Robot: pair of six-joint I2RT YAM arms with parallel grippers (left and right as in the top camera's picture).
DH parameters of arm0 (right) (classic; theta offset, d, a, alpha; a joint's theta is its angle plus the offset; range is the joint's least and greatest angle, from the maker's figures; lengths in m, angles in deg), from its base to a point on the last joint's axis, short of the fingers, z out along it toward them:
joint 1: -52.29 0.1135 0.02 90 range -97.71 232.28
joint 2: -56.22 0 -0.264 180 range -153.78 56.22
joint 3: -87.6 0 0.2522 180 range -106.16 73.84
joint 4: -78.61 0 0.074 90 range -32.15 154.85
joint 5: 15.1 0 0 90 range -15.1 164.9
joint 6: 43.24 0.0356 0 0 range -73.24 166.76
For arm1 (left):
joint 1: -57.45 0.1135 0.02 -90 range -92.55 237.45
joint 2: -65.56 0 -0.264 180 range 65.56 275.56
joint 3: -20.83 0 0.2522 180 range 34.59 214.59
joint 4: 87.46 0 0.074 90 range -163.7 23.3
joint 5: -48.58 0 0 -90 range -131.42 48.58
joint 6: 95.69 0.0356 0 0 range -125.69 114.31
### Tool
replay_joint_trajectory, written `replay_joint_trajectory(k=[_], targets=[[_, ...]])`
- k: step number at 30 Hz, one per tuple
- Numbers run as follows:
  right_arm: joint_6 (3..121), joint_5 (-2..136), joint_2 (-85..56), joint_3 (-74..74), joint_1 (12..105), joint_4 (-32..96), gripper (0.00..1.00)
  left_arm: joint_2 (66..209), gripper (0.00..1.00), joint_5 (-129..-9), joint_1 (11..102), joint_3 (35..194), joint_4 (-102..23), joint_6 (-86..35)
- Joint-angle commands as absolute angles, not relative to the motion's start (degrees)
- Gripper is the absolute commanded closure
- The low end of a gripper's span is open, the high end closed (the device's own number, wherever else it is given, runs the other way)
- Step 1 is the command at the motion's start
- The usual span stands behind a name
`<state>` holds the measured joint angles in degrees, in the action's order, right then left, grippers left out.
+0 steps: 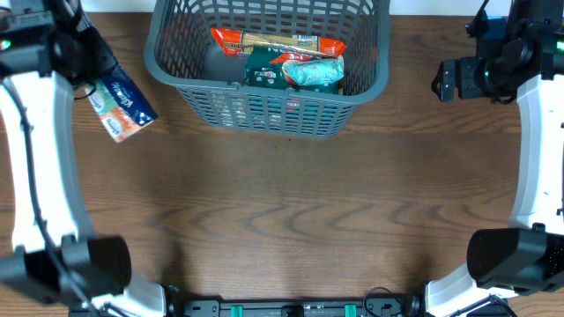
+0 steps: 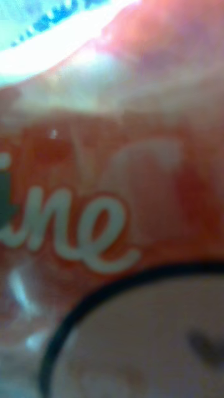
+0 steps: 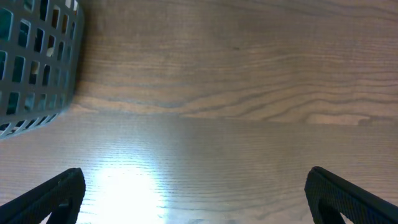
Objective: Pack container
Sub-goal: 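Lift the tissue strip into the basket and release it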
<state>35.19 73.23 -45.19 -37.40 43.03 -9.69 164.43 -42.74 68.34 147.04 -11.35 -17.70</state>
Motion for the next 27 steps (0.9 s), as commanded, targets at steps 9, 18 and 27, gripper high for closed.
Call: replay_joint_trajectory(k=[9, 18, 27], targets=[[34.2, 73.4, -45.4, -37.4, 42.9, -9.7, 0.01, 144.5, 0.94, -46.7, 57.0, 149.2, -19.9, 14.4], [34.2, 73.4, -45.4, -37.4, 42.9, -9.7, 0.01, 147.5, 0.94, -49.0, 40.5, 149.2, -31.7, 46.4], [34.2, 73.4, -45.4, -37.4, 42.9, -9.7, 0.01, 163.7, 0.94, -49.0, 36.6, 149.2, -42.4, 64.2]])
